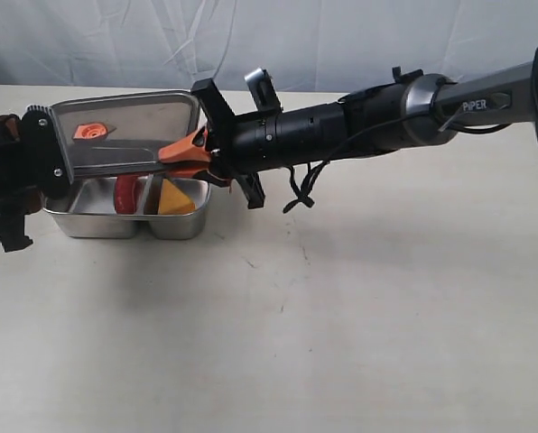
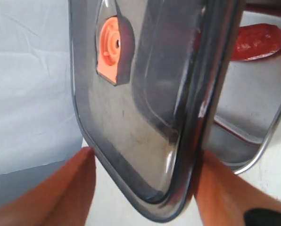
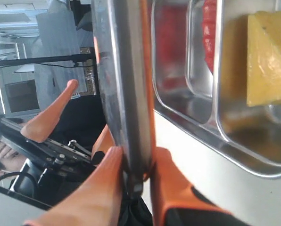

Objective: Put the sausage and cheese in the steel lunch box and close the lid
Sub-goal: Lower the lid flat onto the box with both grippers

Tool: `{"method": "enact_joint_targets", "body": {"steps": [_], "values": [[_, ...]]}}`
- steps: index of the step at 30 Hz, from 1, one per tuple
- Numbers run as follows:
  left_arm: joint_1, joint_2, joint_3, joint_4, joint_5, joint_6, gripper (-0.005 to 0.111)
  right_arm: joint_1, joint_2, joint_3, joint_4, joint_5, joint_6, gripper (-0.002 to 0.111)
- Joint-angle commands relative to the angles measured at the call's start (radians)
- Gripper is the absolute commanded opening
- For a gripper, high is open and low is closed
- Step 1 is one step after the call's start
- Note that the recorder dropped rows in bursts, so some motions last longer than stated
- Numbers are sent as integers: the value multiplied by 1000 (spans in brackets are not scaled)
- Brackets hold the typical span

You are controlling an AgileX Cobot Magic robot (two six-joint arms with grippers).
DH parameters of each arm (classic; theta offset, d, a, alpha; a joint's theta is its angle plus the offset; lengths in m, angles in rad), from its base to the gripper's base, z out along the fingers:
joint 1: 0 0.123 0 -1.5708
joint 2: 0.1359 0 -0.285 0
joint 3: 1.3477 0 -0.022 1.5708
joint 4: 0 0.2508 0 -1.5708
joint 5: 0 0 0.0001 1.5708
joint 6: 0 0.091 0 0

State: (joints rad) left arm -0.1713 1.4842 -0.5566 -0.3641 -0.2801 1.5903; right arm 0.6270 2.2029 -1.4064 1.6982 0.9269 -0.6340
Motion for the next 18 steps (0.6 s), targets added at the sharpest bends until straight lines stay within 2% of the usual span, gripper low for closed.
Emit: {"method": "enact_joint_targets", "body": {"steps": [1, 7, 14, 18], "values": [[1, -2, -15, -4, -5, -21, 56, 13, -21, 6, -138, -3, 37, -1], [-1, -2, -15, 2, 23, -21, 56, 13, -25, 6, -196, -21, 78, -1], [-1, -2, -15, 187, 64, -161, 56, 13, -25, 6, -273, -42, 144, -1], [-1, -2, -19, 205, 62, -185, 56, 13, -25, 6, -285, -53, 161, -1]]}}
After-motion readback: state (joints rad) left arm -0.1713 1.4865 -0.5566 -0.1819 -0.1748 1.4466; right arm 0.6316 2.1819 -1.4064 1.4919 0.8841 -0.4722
